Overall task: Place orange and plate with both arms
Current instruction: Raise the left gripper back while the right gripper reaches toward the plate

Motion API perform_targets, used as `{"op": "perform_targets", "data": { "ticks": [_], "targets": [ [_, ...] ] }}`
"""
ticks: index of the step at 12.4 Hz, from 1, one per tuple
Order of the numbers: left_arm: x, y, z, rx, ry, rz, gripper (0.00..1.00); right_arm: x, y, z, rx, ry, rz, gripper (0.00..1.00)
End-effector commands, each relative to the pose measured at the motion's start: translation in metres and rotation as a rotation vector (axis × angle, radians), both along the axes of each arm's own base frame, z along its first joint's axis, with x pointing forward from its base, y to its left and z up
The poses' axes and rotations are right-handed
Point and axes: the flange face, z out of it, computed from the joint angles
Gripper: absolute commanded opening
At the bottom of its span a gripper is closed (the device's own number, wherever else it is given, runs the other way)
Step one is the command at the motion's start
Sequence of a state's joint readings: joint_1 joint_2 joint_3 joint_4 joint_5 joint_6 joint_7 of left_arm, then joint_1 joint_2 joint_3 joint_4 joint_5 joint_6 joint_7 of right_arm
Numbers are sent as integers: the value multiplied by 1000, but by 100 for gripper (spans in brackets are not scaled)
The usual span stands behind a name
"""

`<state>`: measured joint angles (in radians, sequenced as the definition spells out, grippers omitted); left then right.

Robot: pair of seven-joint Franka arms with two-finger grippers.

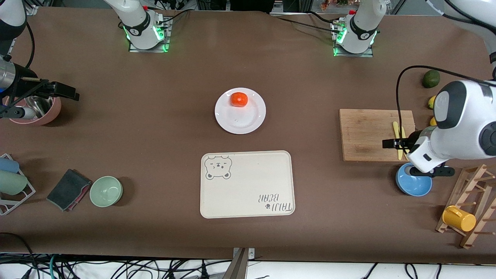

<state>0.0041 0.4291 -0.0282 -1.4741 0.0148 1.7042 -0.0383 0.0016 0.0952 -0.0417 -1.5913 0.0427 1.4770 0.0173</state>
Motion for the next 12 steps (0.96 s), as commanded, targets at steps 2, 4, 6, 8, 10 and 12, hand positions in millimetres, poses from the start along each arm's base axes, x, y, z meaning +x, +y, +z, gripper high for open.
{"op": "perform_targets", "data": {
  "ticks": [2, 4, 6, 8, 10, 12],
  "targets": [
    [-66, 4, 83, 8, -287, -14, 100, -8, 33, -4, 84, 84, 149, 100],
    [-77, -7, 94, 11, -333, -30, 100, -3, 57, -16, 159, 100, 157, 100],
    [-80, -6, 75, 7, -293, -19, 100, 8, 77, -39, 263, 124, 148, 100],
    [-82, -6, 74, 6, -279, -18, 100, 21, 90, -63, 325, 130, 136, 100],
    [-85, -6, 81, 13, -242, -28, 100, 24, 116, -87, 340, 107, 146, 100],
    [-91, -8, 112, -8, -182, -74, 100, 15, 134, -133, 429, 55, 66, 100]
  ]
}}
